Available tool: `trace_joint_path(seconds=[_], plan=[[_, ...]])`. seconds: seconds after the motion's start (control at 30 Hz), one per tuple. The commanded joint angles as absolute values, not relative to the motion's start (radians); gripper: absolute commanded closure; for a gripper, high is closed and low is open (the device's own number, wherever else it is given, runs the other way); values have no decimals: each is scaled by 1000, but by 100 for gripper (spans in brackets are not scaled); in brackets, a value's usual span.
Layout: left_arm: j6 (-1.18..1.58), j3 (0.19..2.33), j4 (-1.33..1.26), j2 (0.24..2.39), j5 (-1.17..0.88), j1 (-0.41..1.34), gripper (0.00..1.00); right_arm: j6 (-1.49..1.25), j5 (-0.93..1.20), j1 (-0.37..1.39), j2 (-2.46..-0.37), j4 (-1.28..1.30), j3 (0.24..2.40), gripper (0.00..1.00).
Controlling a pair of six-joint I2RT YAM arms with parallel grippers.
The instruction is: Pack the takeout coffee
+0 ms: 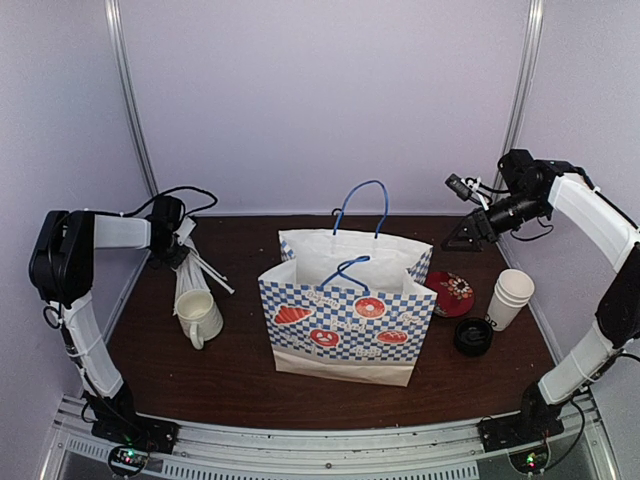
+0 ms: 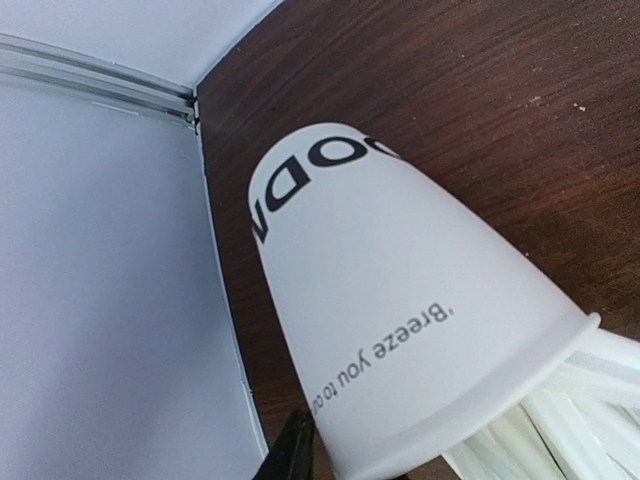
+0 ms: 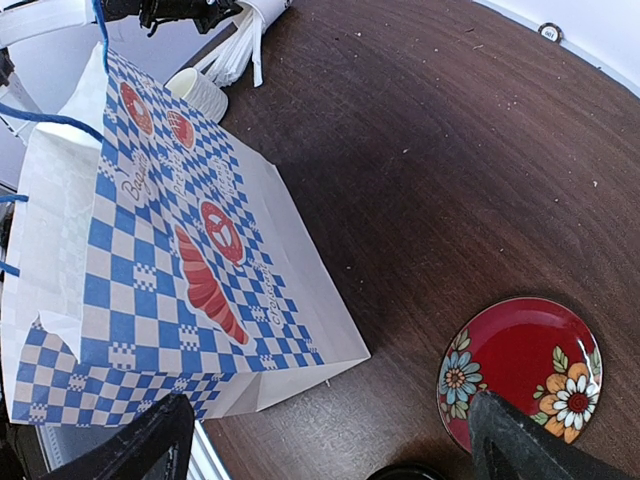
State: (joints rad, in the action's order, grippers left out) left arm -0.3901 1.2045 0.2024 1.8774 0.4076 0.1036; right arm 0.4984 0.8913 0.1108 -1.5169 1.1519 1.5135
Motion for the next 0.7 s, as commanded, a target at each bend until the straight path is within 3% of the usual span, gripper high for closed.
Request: trace_joint_path(seconds=[0.0, 0.67], plan=[[-350, 1246, 192, 1894, 427, 98, 89, 505, 908, 106, -1519, 1141, 1507, 0], [-297, 1382, 401, 1931, 398, 98, 100, 509, 905, 106, -1530, 1141, 1504, 1]])
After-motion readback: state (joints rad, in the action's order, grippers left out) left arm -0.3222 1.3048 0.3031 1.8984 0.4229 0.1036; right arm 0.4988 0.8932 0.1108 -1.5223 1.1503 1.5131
